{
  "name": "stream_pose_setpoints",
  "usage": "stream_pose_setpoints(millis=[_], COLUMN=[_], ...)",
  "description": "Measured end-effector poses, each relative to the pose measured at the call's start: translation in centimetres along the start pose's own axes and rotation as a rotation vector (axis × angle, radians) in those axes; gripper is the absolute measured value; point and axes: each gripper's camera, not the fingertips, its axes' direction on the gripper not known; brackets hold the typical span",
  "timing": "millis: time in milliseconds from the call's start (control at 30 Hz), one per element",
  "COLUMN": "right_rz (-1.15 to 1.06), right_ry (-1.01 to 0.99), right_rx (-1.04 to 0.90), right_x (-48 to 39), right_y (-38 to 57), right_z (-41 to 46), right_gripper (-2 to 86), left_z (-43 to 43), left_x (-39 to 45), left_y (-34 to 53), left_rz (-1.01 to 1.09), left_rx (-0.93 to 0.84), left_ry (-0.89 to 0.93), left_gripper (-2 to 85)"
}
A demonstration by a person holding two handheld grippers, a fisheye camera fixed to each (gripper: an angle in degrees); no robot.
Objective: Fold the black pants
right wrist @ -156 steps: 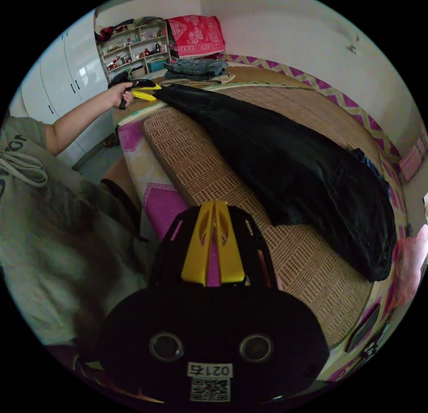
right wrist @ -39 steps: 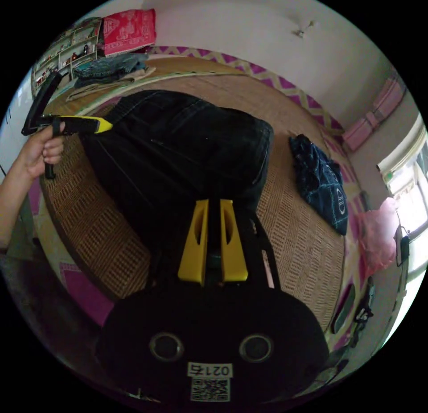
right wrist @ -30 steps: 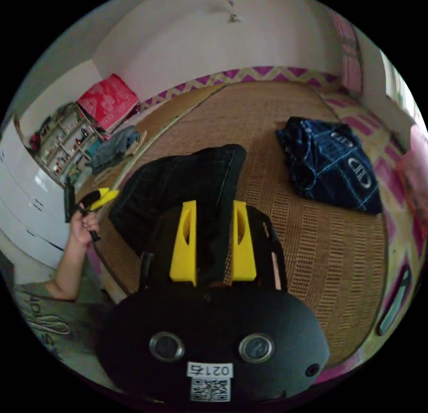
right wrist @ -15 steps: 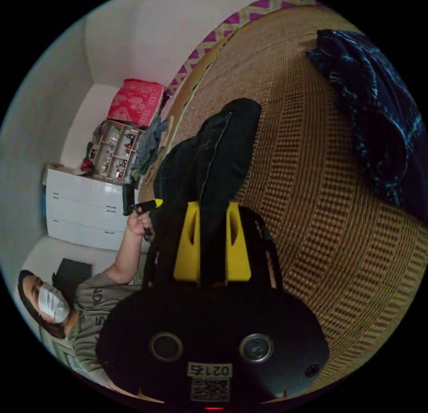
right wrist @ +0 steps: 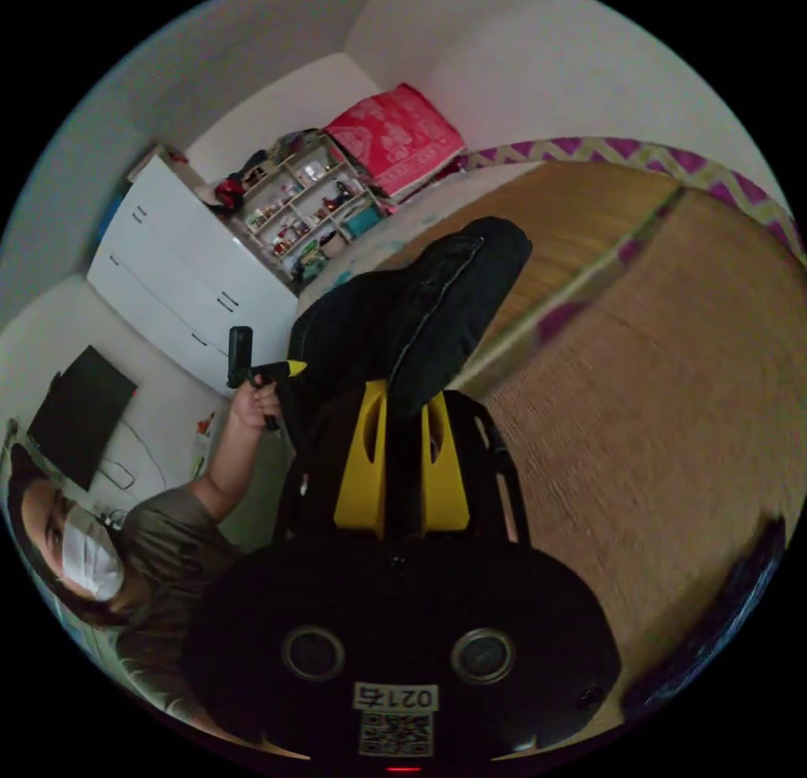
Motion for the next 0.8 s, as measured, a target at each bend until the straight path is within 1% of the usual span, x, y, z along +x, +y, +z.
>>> stream_pose_setpoints(millis=[67, 100, 133, 167, 233, 267, 300, 367, 400, 467, 533, 567, 633, 700, 733, 800], right_rz=[-0.030, -0.039, -0.024, 0.018, 0.070, 0.072, 0.066, 0.033, 0.010, -0.042, -0.072, -0.073, -0.078, -0.070, -0.068, -0.061], right_ry=[0.001, 0.010, 0.067, 0.153, 0.288, 0.312, 0.315, 0.306, 0.302, 0.331, 0.354, 0.363, 0.369, 0.383, 0.414, 0.458], right_rx=[0.032, 0.047, 0.084, 0.125, 0.128, 0.100, 0.090, 0.040, 0.017, -0.040, -0.065, -0.064, -0.044, -0.028, -0.017, 0.017], right_x=[-1.7, -2.0, -2.2, -2.1, -1.7, -1.7, -1.7, -1.9, -2.1, -2.9, -3.6, -4.0, -4.6, -5.1, -5.4, -5.9], right_y=[-6.8, -8.3, -10.7, -12.3, -12.9, -12.5, -12.0, -9.0, -8.0, -3.3, 0.7, 3.6, 8.0, 12.4, 15.5, 20.2], right_z=[3.8, 4.8, 6.8, 8.6, 11.2, 12.4, 12.8, 13.5, 13.6, 13.0, 12.1, 11.1, 9.4, 7.4, 5.9, 3.5], right_gripper=[6.5, 6.7, 7.8, 8.7, 10.0, 11.0, 11.0, 10.9, 10.9, 10.9, 10.9, 11.1, 11.3, 11.6, 11.7, 12.0], left_z=[-3.9, -4.5, -5.4, -5.9, -6.5, -7.1, -7.5, -9.6, -9.9, -10.4, -9.9, -9.3, -8.0, -6.6, -5.5, -3.7], left_x=[-2.5, -3.3, -5.1, -7.6, -11.0, -12.5, -12.7, -11.5, -10.8, -7.0, -3.4, -0.8, 2.9, 6.1, 8.2, 11.3], left_y=[-3.5, -4.2, -5.3, -5.5, -4.4, -3.0, -2.1, 1.6, 2.4, 5.7, 8.5, 10.7, 14.0, 17.3, 19.8, 23.5], left_rz=[-0.032, -0.040, -0.067, -0.149, -0.261, -0.314, -0.316, -0.267, -0.245, -0.133, -0.041, 0.027, 0.097, 0.074, 0.070, 0.138], left_rx=[0.054, 0.061, 0.080, 0.117, 0.146, 0.160, 0.187, 0.305, 0.310, 0.297, 0.254, 0.249, 0.239, 0.243, 0.248, 0.249], left_ry=[-0.079, -0.092, -0.122, -0.149, -0.180, -0.206, -0.209, -0.222, -0.234, -0.311, -0.347, -0.363, -0.380, -0.415, -0.432, -0.407], left_gripper=[6.8, 7.0, 7.6, 8.4, 9.7, 10.4, 10.0, 8.5, 8.1, 7.7, 7.5, 7.3, 6.6, 4.4, 1.7, -0.1])
